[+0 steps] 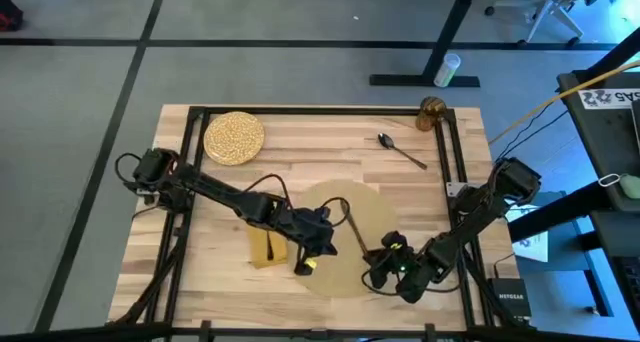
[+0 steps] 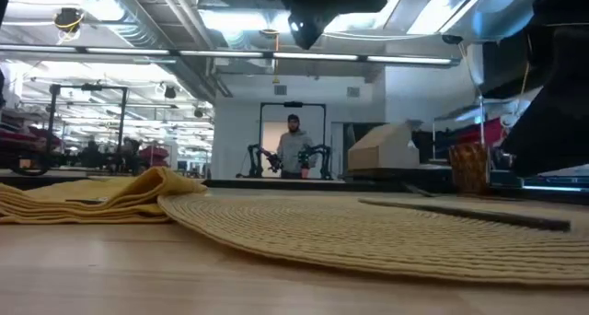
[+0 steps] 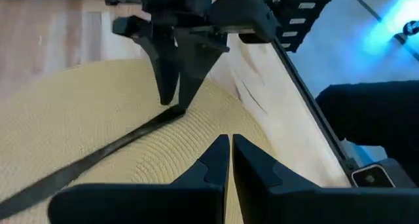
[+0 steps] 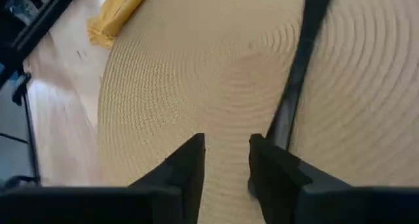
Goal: Set table place
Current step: Put the black table knife on the right of the yellow placemat
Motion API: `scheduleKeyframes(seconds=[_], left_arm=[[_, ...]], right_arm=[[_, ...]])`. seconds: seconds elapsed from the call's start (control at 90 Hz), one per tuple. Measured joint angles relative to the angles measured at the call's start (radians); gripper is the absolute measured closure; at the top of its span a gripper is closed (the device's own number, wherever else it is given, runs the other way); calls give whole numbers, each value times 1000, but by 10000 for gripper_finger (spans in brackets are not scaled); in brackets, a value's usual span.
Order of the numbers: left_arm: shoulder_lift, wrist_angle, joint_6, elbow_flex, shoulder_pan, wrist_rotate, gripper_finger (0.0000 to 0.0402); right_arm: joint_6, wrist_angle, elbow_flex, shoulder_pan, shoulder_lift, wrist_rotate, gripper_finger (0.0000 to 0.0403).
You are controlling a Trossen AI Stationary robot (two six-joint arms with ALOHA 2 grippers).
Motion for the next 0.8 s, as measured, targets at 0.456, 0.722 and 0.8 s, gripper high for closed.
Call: scheduleKeyframes(seconds=[0.456,0.722,0.8], left_arm=[[0,-207,-46,0,17,-123,400],[0,-241,-113,-17,13,-154,400],[0,-245,-142,-50,16,-167,400]], right_arm=[[-701,17,0,-228,-3,-275,394],[-1112,54,0,-455,-24,-436,402],[-1214,58,-1,-513,-25,-495,402]])
